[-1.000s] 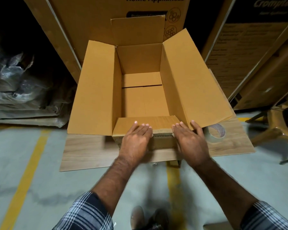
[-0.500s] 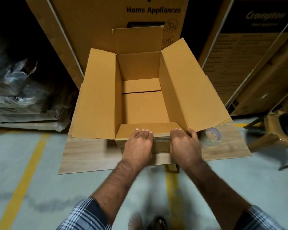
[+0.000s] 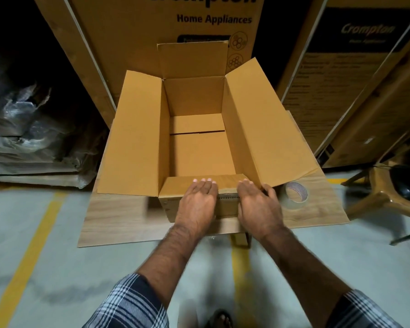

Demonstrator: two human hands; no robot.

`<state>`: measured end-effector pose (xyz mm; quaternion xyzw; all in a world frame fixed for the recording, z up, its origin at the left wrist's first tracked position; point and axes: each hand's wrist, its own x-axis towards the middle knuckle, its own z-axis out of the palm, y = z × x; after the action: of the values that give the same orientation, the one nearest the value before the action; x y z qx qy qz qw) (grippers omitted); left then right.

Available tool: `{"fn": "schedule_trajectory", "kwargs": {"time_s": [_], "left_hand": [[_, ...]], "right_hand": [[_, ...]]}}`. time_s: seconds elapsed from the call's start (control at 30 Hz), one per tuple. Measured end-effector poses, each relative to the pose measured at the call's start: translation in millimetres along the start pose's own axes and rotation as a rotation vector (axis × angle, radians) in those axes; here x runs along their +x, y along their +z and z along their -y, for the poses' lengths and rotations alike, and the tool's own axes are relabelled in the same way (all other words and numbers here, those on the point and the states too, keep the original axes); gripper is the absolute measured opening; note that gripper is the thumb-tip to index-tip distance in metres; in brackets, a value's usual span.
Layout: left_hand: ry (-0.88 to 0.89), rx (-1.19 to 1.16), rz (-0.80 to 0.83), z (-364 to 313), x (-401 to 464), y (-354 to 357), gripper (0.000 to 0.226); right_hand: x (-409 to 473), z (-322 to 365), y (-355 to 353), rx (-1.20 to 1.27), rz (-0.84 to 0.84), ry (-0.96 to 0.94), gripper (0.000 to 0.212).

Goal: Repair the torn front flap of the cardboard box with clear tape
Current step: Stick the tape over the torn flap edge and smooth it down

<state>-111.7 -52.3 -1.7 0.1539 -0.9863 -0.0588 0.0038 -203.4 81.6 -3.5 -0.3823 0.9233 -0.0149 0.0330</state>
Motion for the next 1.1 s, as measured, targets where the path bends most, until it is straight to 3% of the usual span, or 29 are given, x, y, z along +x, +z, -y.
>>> {"fn": "schedule_trajectory", "kwargs": {"time_s": [0.23, 0.4, 0.5, 0.63, 0.8, 0.9, 1.0, 1.1], "left_hand": [[0.065, 0.056, -0.010, -10.6, -8.1, 14.7, 0.066], [0.011, 0.088, -0.137, 1.7, -15.2, 22.2, 0.057], [0.078, 0.053, -0.143, -17.4, -13.4, 21.4, 0.069], [0.081, 0.064, -0.085, -30.1, -32.5, 40.3, 0.090], [-0.033, 0.080, -0.070, -24.7, -43.0, 50.4, 0.100], [-0.084, 0.043, -0.053, -26.6, -42.7, 40.7, 0.099], [-0.028, 0.014, -0.087, -35.5, -30.1, 36.4, 0.090], [-0.024, 0.035, -0.035, -36.5, -24.6, 38.0, 0.091]], "right_hand": [[-14.4, 7.7, 18.3, -0.056, 0.019, -0.103, 0.064], [-21.0, -18.4, 26.0, -0.092, -0.078, -0.054, 0.067], [-9.8, -5.1, 18.4, -0.043, -0.045, -0.101, 0.067], [-27.7, 3.7, 34.3, -0.037, 0.000, -0.151, 0.088], [-39.0, -15.5, 45.7, -0.063, 0.009, -0.128, 0.100], [-37.5, -10.9, 38.9, -0.034, -0.013, -0.065, 0.097], [-26.1, 4.2, 36.7, 0.025, -0.074, -0.086, 0.084], [-19.0, 9.0, 39.0, 0.032, -0.034, -0.125, 0.090]]}}
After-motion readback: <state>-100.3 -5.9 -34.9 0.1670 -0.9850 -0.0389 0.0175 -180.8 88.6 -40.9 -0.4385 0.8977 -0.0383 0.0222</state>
